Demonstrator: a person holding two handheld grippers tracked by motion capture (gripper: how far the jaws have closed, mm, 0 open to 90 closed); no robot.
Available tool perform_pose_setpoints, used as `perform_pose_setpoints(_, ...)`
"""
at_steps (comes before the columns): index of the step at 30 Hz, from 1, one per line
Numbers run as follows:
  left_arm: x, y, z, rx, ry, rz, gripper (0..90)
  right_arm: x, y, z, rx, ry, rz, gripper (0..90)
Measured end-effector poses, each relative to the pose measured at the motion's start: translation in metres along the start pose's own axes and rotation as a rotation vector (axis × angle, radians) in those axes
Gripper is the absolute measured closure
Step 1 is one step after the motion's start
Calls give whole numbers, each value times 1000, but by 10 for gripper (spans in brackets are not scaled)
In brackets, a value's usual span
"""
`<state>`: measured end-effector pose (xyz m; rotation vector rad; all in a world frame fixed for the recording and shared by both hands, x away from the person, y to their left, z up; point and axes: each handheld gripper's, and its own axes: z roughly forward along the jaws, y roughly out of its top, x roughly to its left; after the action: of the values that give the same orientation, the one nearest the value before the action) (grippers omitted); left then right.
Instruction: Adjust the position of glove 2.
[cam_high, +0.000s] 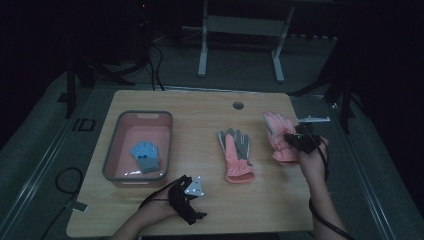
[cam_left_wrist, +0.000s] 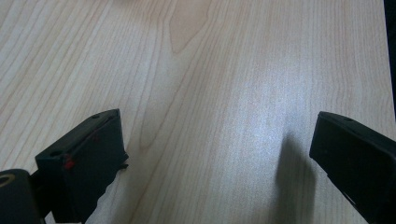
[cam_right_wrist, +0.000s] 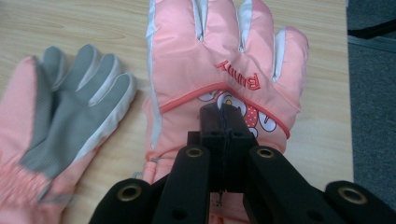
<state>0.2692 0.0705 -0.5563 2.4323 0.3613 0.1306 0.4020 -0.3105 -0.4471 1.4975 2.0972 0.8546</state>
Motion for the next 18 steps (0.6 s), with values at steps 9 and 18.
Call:
perform_pose_setpoints(9,0,0,0,1,0,3,34,13,-39,-19,8,-39,35,897)
perform_pose_setpoints(18,0,0,0,4,0,2,34,18,-66,10,80,-42,43,894)
